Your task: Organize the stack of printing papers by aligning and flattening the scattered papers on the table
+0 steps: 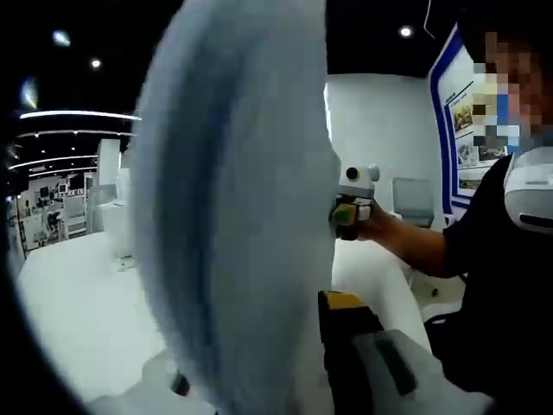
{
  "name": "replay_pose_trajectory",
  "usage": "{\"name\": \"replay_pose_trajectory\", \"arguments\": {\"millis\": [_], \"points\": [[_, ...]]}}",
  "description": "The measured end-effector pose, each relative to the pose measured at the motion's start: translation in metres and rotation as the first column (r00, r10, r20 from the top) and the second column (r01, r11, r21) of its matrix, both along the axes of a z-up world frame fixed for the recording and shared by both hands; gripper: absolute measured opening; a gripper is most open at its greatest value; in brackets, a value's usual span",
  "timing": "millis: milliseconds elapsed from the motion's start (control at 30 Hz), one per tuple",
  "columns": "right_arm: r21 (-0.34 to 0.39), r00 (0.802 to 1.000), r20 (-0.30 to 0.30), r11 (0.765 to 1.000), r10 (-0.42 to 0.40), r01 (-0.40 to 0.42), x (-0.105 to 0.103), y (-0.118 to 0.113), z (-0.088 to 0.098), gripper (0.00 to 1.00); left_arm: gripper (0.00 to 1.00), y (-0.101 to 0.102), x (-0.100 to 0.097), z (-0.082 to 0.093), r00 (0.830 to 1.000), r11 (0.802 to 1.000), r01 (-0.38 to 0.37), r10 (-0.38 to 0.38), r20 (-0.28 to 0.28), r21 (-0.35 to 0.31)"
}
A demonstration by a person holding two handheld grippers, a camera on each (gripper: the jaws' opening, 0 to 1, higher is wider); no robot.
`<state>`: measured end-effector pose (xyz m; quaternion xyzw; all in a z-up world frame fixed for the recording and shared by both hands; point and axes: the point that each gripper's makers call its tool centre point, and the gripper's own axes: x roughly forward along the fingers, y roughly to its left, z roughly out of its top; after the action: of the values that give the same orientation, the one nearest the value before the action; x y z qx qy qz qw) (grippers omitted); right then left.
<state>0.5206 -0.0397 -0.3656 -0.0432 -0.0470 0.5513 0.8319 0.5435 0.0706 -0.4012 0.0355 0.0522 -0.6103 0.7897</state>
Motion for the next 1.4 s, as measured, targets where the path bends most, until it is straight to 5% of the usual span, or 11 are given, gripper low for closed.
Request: {"name": "replay_pose_trajectory", "arguments": {"millis": [267, 467, 600, 933, 1300, 1400], "points": [[-0.011, 1.0, 0.003, 1.0, 0.009, -0.009, -0.002, 0.001, 0.0, 0.17, 0.28, -0.002, 0.0, -0.004, 1.0, 1.0, 0.009, -0.008, -0.022, 0.011], [-0.001, 1.0, 0.01, 1.0, 0.003, -0.003, -0.001, -0.007, -0.001, 0.01, 0.1, 0.005, 0.0, -0.003, 1.0, 1.0, 0.012, -0.013, 0.003, 0.006], [0.016, 1.0, -0.011, 1.0, 0.021, -0.021, -0.002, -0.005, 0.0, 0.0, 0.07, 0.005, -0.003, -0.001, 1.0, 1.0, 0.029, -0.029, -0.001, -0.005], [0.087, 0.99, -0.134, 0.996, 0.036, -0.024, 0.006, -0.009, 0.013, 0.0, 0.07, 0.004, -0.005, 0.019, 0.983, 0.995, 0.048, -0.063, -0.175, -0.09], [0.108, 0.94, -0.342, 0.993, -0.001, 0.041, 0.036, -0.03, -0.007, 0.0, 0.07, 0.01, 0.016, 0.003, 0.974, 0.997, -0.018, 0.0, -0.225, -0.077], [0.108, 0.928, -0.374, 0.993, -0.012, 0.057, 0.044, -0.033, -0.012, 0.0, 0.08, 0.018, 0.036, -0.011, 0.976, 0.995, -0.094, 0.087, -0.199, -0.025]]}}
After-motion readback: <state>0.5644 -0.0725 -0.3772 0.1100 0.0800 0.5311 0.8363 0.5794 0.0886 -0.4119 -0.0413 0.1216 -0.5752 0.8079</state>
